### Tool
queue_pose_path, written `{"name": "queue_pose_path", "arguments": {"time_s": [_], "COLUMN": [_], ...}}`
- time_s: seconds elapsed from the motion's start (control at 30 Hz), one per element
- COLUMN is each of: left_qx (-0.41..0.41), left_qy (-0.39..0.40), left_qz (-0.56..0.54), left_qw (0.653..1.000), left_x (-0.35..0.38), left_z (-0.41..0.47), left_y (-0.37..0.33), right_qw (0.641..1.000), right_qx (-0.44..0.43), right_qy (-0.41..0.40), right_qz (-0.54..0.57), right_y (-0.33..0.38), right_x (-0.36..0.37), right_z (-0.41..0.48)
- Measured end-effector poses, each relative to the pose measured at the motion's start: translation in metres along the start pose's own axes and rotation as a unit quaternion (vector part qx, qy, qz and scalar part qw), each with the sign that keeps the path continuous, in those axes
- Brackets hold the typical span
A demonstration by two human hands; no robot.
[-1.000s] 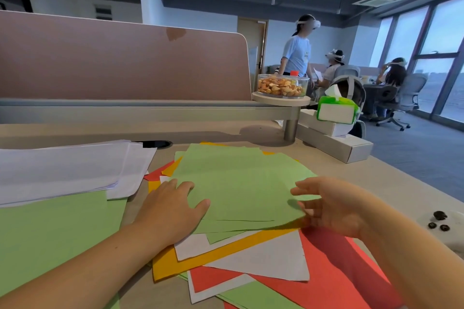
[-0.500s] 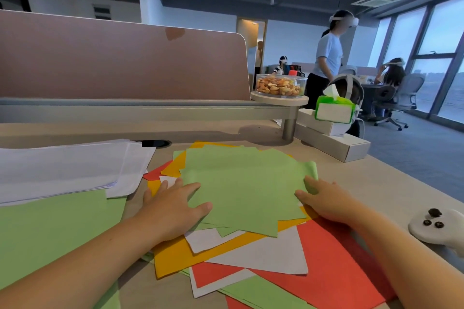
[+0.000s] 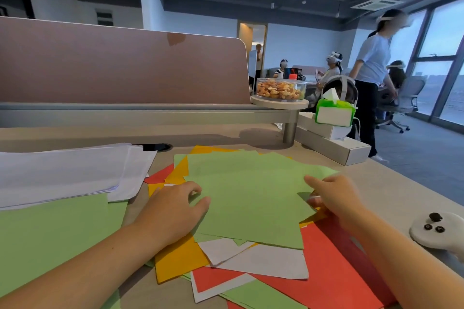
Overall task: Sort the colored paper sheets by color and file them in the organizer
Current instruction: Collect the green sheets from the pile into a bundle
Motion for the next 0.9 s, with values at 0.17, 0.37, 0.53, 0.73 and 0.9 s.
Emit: {"name": "queue_pose_path", "arguments": {"time_s": [0.17, 0.37, 0.53, 0.73, 0.9], "left_qx": [0.006, 0.004, -0.048, -0.129, -0.21], "left_qy": [-0.054, -0.082, -0.049, -0.037, -0.024], "left_qz": [-0.033, -0.076, -0.181, -0.292, -0.364], "left_qw": [0.998, 0.994, 0.981, 0.947, 0.907], "left_x": [-0.014, -0.024, -0.019, -0.01, -0.004], "left_z": [0.0, 0.004, 0.006, 0.005, 0.001], "left_y": [0.001, 0.003, 0.013, 0.033, 0.043], "right_qw": [0.994, 0.975, 0.967, 0.982, 0.982], "right_qx": [0.056, 0.14, 0.171, 0.126, 0.128], "right_qy": [0.091, 0.17, 0.175, 0.141, 0.13], "right_qz": [0.004, 0.035, 0.071, 0.005, 0.047], "right_y": [-0.005, -0.018, -0.015, -0.013, -0.008], "right_x": [0.015, 0.036, 0.03, 0.03, 0.018], "right_z": [-0.011, -0.018, -0.023, -0.024, -0.025]}}
Point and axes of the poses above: each hand's wrist, its own z-axis towards the middle knuckle, its own x-axis out of the palm, y = z × x, the point moved 10 cm from there along z, towards the middle knuckle, and after that the axes turned 6 degrees about z, right-handed, at the moved point
